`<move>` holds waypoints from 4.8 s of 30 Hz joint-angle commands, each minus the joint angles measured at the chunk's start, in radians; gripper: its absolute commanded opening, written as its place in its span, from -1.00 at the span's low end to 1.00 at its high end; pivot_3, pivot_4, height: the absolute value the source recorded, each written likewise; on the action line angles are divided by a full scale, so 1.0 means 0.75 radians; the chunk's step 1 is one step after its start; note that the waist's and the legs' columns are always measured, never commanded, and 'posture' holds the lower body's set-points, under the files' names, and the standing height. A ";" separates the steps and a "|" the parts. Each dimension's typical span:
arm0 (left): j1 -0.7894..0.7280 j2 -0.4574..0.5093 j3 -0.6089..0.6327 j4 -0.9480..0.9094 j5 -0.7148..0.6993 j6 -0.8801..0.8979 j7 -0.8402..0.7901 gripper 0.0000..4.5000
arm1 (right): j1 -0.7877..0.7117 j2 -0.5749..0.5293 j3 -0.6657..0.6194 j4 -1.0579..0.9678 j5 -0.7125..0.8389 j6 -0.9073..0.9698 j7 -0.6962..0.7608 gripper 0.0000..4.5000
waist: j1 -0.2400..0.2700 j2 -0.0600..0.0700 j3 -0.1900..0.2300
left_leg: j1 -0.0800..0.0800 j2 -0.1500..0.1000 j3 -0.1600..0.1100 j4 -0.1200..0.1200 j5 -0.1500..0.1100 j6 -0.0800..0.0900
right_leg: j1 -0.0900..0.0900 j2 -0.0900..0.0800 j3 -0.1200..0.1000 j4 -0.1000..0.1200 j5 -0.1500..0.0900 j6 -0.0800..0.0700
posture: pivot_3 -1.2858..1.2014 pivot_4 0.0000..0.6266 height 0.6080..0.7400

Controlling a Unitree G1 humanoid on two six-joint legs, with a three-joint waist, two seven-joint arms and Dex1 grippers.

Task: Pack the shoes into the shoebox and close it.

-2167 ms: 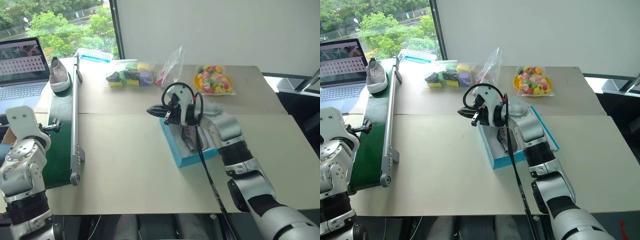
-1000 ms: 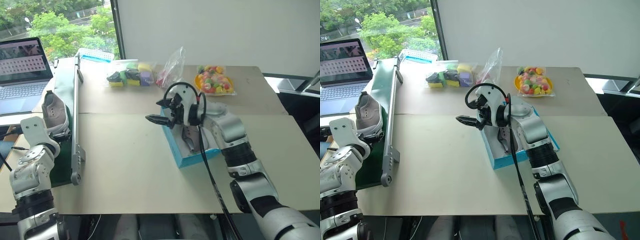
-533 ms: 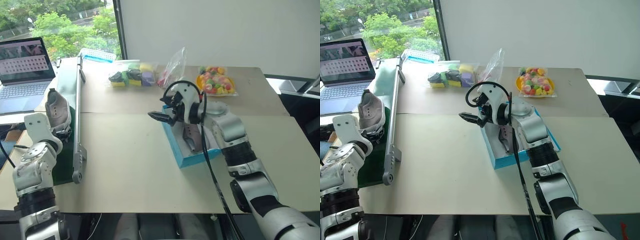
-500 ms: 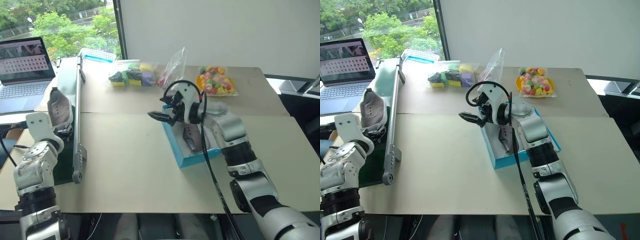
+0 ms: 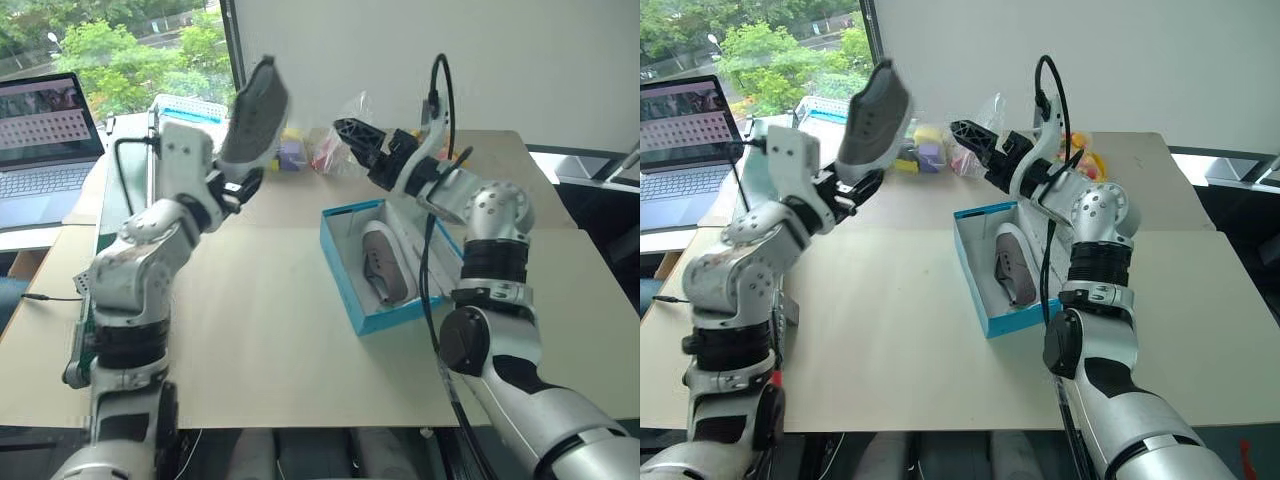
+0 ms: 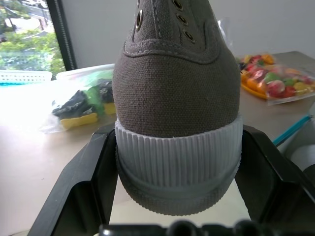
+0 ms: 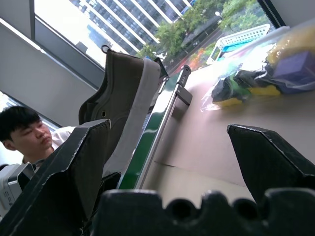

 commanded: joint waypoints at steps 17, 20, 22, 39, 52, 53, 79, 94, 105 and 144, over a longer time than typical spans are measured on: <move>-0.102 -0.253 -0.191 -0.069 0.003 0.071 0.041 0.33 | -0.020 -0.023 -0.069 -0.057 0.088 -0.135 -0.121 0.26 | 0.002 0.000 0.000 | 0.000 0.000 0.000 0.001 0.000 0.000 | 0.000 0.000 0.000 0.000 0.000 0.000 | 0.03 -0.52 1.00; -0.096 -0.225 -0.169 -0.074 -0.005 0.126 0.042 0.33 | -0.021 -0.029 -0.054 -0.058 0.089 -0.131 -0.113 -0.19 | -0.001 0.000 0.000 | 0.000 0.000 0.000 0.000 0.000 0.000 | 0.000 0.000 0.001 0.000 0.000 0.000 | 0.03 -0.52 1.00; -0.086 -0.190 -0.168 -0.070 0.006 0.143 0.034 0.33 | -0.025 -0.028 -0.045 -0.064 0.094 -0.123 -0.109 -0.52 | -0.004 0.001 0.000 | 0.000 0.000 0.000 0.000 0.000 0.000 | 0.000 0.000 0.001 0.000 0.000 0.000 | 0.03 -0.52 1.00; -0.009 0.403 -0.141 -0.051 -0.100 0.196 -0.430 1.00 | 0.059 -0.335 0.350 -0.175 -0.057 0.107 0.100 -0.85 | -0.002 0.003 0.002 | 0.001 0.000 0.000 -0.003 0.000 0.000 | -0.001 0.001 0.001 -0.002 0.000 0.001 | 0.03 -0.52 1.00; 0.104 0.597 -0.287 -0.281 -0.187 0.077 -0.871 1.00 | 0.189 -0.456 0.515 -0.245 -0.117 0.249 0.265 -0.85 | 0.001 0.004 0.002 | 0.000 0.000 0.001 -0.001 0.000 0.001 | 0.000 0.001 0.001 -0.002 -0.001 0.001 | 0.03 -0.52 1.00; 0.104 0.601 -0.288 -0.279 -0.182 0.072 -0.879 1.00 | 0.182 -0.462 0.512 -0.238 -0.123 0.246 0.270 -0.85 | 0.001 0.004 0.003 | 0.000 0.000 0.001 0.000 0.000 0.001 | 0.000 0.001 0.001 -0.001 -0.001 0.001 | 0.03 -0.52 1.00; 0.193 0.501 -0.267 -0.370 -0.147 0.102 -0.722 1.00 | 0.115 -0.377 1.089 0.486 -0.728 -0.385 0.747 -0.85 | -0.022 -0.001 0.000 | 0.009 0.000 0.000 0.002 0.001 0.001 | 0.008 0.002 0.002 -0.001 -0.001 0.001 | 0.03 -0.52 1.00; 0.214 0.533 -0.338 -0.389 -0.152 0.074 -0.769 1.00 | 0.042 -0.408 0.976 0.173 -0.850 -0.367 0.789 0.98 | -0.054 0.003 0.004 | 0.037 -0.001 -0.001 0.001 0.001 0.002 | 0.035 0.004 0.005 -0.001 -0.008 0.011 | 0.03 -0.52 1.00; 0.048 0.499 -0.491 -0.185 -0.071 -0.079 -0.955 1.00 | 0.222 -0.613 0.602 -0.568 -0.618 0.229 0.654 0.98 | 0.001 0.004 0.005 | 0.000 -0.001 -0.002 -0.002 0.001 0.003 | -0.002 0.002 0.003 0.000 -0.002 0.001 | 0.03 -0.52 1.00; -0.265 0.361 -0.510 0.228 0.190 -0.243 -1.162 1.00 | 1.193 -0.254 -0.053 -0.334 -0.447 -0.425 0.278 -0.97 | -0.006 0.009 0.005 | 0.012 -0.003 -0.002 0.003 0.000 0.004 | 0.012 0.003 0.006 0.002 -0.004 0.003 | 0.03 -0.52 1.00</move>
